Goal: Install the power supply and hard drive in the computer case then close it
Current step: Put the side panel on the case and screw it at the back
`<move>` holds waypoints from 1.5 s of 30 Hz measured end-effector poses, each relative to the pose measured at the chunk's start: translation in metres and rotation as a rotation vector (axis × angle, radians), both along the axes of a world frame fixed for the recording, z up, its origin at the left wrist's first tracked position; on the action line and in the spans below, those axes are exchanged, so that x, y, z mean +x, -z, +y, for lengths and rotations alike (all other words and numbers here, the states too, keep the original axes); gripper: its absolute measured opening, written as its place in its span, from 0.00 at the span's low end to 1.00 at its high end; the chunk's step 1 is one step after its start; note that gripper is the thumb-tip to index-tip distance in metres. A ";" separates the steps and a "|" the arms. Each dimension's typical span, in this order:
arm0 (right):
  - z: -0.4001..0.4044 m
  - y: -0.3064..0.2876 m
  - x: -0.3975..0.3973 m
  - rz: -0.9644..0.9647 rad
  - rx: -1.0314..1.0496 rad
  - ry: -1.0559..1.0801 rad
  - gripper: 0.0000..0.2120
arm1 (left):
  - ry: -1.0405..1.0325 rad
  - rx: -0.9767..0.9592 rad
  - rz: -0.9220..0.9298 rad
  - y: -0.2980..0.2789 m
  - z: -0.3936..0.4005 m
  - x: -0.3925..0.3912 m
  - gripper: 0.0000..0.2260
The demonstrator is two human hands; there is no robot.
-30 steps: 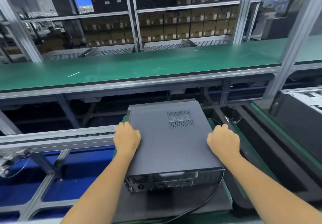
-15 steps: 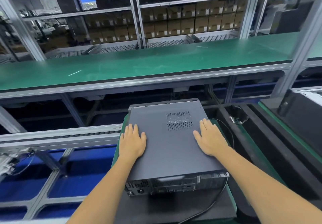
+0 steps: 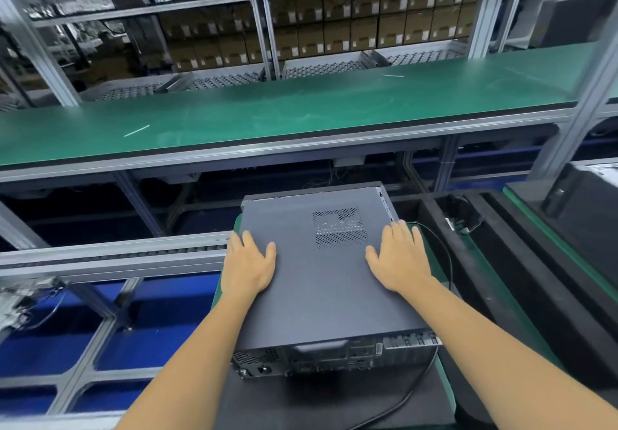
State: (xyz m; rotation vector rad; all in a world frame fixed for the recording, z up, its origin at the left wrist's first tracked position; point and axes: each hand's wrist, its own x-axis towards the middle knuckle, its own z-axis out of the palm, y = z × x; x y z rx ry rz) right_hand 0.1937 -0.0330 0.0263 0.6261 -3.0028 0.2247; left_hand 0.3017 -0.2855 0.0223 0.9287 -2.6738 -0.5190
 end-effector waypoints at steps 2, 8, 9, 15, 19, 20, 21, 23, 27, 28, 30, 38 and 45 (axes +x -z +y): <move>-0.002 0.000 0.000 0.034 -0.055 0.058 0.23 | -0.047 -0.021 -0.024 -0.002 0.001 -0.001 0.28; -0.006 -0.014 0.011 0.059 -0.120 -0.043 0.26 | -0.034 -0.041 -0.052 -0.004 -0.001 0.001 0.28; -0.008 -0.017 0.019 0.042 -0.164 -0.223 0.29 | -0.031 -0.038 -0.056 -0.004 -0.001 0.001 0.28; -0.030 -0.007 0.088 -0.059 0.117 -0.966 0.54 | -0.020 -0.061 -0.065 -0.001 -0.002 0.001 0.28; -0.023 -0.006 0.090 0.086 0.265 -0.940 0.50 | -0.011 -0.055 -0.058 0.000 -0.003 0.002 0.29; -0.022 -0.006 0.091 0.067 0.277 -0.923 0.49 | -0.006 -0.050 -0.056 -0.001 -0.003 0.002 0.30; -0.021 -0.006 0.093 0.049 0.288 -0.912 0.47 | 0.000 -0.040 -0.057 -0.001 -0.004 0.003 0.30; -0.023 -0.006 0.097 0.050 0.314 -0.911 0.46 | 0.009 -0.024 -0.061 0.000 -0.005 0.003 0.30; -0.024 -0.006 0.106 0.058 0.325 -0.916 0.44 | 0.015 0.003 -0.059 0.000 -0.003 0.003 0.31; -0.024 -0.006 0.108 0.071 0.326 -0.921 0.44 | 0.020 0.003 -0.055 0.000 -0.003 0.004 0.31; -0.024 -0.007 0.113 0.088 0.315 -0.935 0.43 | 0.027 0.018 -0.044 0.000 -0.004 0.005 0.31; -0.024 -0.004 0.129 0.175 0.324 -0.986 0.41 | 0.060 0.067 -0.015 0.001 -0.006 0.013 0.31; -0.019 -0.009 0.133 0.240 0.337 -0.990 0.34 | 0.019 0.119 0.045 0.001 -0.004 0.015 0.32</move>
